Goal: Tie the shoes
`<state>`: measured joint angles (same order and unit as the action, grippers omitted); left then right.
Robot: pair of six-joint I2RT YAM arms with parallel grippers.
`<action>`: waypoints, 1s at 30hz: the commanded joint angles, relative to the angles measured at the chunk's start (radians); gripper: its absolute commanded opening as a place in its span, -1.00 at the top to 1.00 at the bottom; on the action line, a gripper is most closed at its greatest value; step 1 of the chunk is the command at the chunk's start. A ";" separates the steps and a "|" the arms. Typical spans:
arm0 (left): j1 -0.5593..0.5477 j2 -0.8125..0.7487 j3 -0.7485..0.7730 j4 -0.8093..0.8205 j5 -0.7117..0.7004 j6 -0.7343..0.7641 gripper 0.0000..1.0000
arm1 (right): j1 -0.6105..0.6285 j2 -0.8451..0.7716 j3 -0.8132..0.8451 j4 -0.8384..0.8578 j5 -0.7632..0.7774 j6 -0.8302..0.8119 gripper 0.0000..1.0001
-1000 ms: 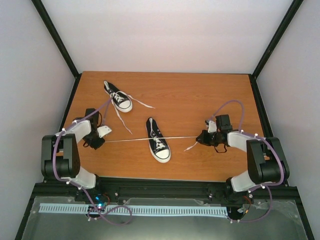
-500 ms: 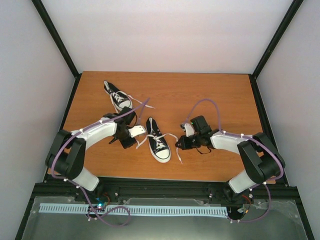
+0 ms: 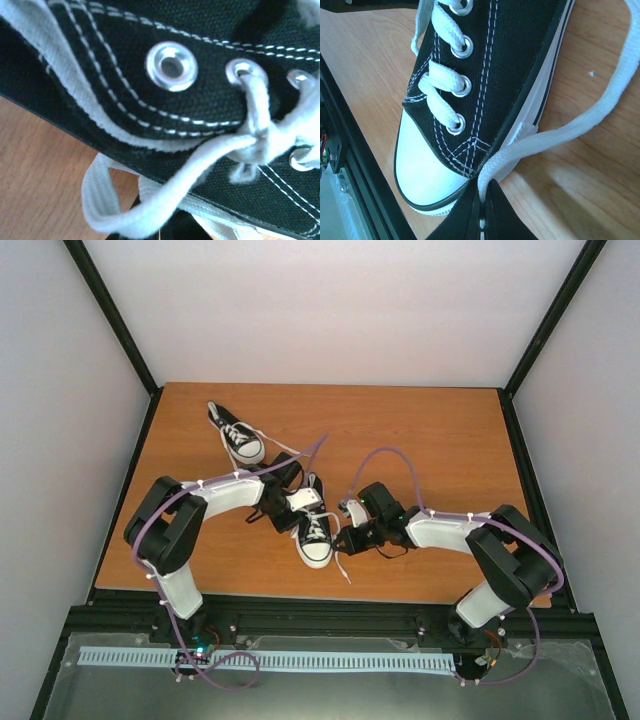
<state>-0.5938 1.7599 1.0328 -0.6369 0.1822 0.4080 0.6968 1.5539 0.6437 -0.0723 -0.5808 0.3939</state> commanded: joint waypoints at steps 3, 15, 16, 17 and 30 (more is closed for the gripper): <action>-0.006 -0.043 0.007 -0.040 0.036 0.015 0.98 | 0.011 -0.064 0.025 -0.070 0.108 -0.009 0.94; 0.144 -0.347 0.433 -0.412 -0.043 0.035 0.99 | -0.070 -0.264 0.098 -0.367 0.379 -0.109 -0.15; 0.144 -0.353 0.457 -0.427 -0.018 0.036 0.98 | -0.067 -0.270 0.116 -0.357 0.371 -0.136 -0.26; 0.144 -0.356 0.479 -0.439 0.002 0.036 0.98 | -0.060 -0.276 0.135 -0.336 0.347 -0.170 -0.35; 0.143 -0.381 0.540 -0.423 0.128 0.027 0.98 | 0.010 0.036 0.260 0.281 -0.058 -0.504 -0.32</action>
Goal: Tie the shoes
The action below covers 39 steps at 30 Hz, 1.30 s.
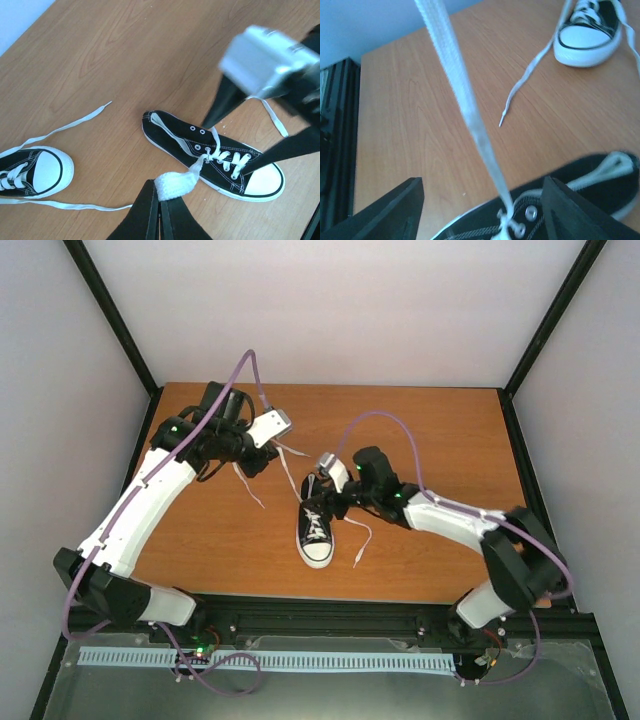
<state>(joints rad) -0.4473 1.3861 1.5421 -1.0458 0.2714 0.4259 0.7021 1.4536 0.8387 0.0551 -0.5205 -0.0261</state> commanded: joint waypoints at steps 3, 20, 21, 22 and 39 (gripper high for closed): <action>-0.004 -0.015 0.026 -0.009 0.037 0.012 0.99 | 0.004 0.201 0.069 0.203 -0.122 -0.079 -0.06; -0.004 -0.025 0.074 -0.073 0.114 0.041 0.99 | -0.022 0.304 0.051 0.312 -0.079 -0.032 0.79; -0.004 -0.028 0.069 -0.084 0.126 0.052 0.98 | -0.026 0.297 0.044 0.317 -0.079 -0.028 0.86; -0.004 -0.031 0.056 -0.100 0.154 0.072 0.98 | -0.029 0.292 0.039 0.319 -0.080 -0.024 0.91; -0.340 -0.055 -0.459 -0.048 0.159 0.370 -0.34 | -0.069 0.272 0.020 0.334 -0.144 -0.037 0.94</action>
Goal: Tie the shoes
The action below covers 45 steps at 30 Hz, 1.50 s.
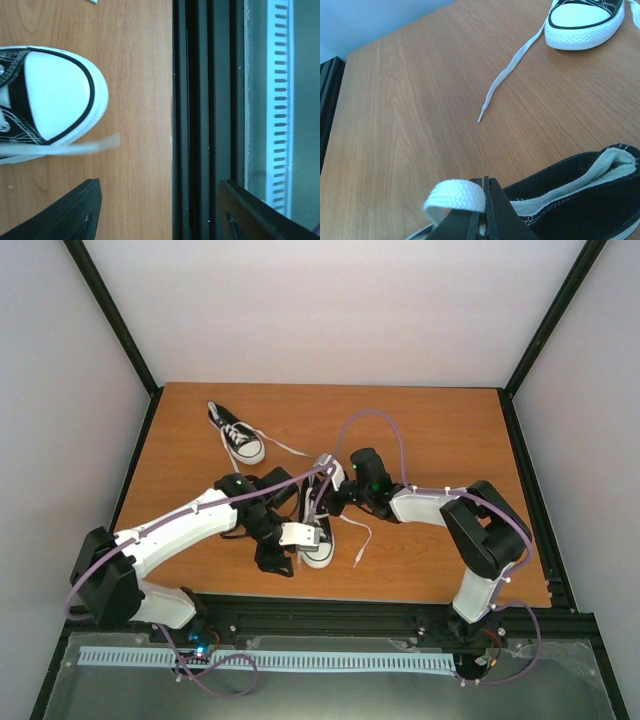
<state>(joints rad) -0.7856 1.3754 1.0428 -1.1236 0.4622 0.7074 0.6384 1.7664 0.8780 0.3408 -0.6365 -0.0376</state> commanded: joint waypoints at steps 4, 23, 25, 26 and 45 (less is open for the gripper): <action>0.101 -0.093 0.090 0.079 -0.012 0.131 -0.12 | -0.005 -0.049 -0.022 0.042 -0.040 -0.045 0.94; 0.347 0.207 0.153 0.412 0.245 0.431 0.24 | -0.005 -0.048 -0.019 0.026 -0.071 -0.071 0.91; 0.347 0.225 0.154 0.448 0.225 0.418 0.21 | -0.005 -0.048 -0.018 0.024 -0.076 -0.071 0.91; 0.347 0.234 0.157 0.465 0.216 0.405 0.20 | -0.005 -0.048 -0.017 0.021 -0.078 -0.073 0.91; 0.347 0.234 0.162 0.541 0.268 0.033 0.98 | -0.005 -0.109 -0.074 -0.017 0.065 -0.066 0.27</action>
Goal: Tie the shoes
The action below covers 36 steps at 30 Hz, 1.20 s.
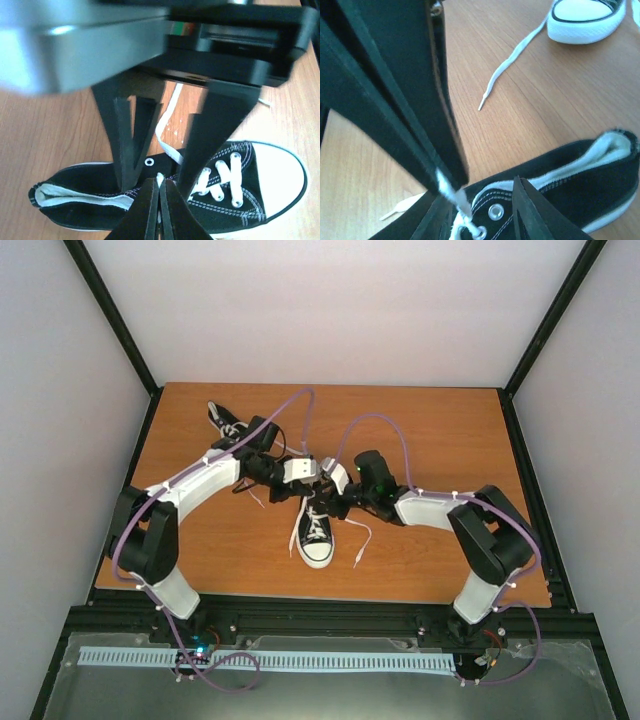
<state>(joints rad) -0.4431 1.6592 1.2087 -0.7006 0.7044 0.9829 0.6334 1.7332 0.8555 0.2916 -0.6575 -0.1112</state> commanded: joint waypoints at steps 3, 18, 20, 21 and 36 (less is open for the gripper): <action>0.004 -0.105 -0.099 0.309 -0.040 -0.508 0.98 | 0.011 -0.138 -0.143 0.099 0.141 0.062 -0.11; 0.003 -0.103 -0.193 0.450 -0.070 -0.965 0.99 | 0.161 -0.047 -0.188 0.398 0.475 0.282 -0.63; 0.003 -0.104 -0.202 0.465 -0.061 -0.984 0.99 | 0.165 -0.025 -0.156 0.389 0.466 0.283 -0.53; 0.003 -0.104 -0.204 0.466 -0.054 -0.988 0.98 | 0.168 -0.018 -0.144 0.381 0.470 0.279 -0.45; 0.018 -0.111 -0.056 0.128 0.127 -0.504 0.16 | 0.153 -0.094 -0.185 0.282 0.398 0.125 0.94</action>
<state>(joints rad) -0.4374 1.5612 1.0359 -0.3676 0.6975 0.1463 0.7967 1.6848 0.6868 0.5869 -0.1867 0.1040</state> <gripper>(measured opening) 0.304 0.032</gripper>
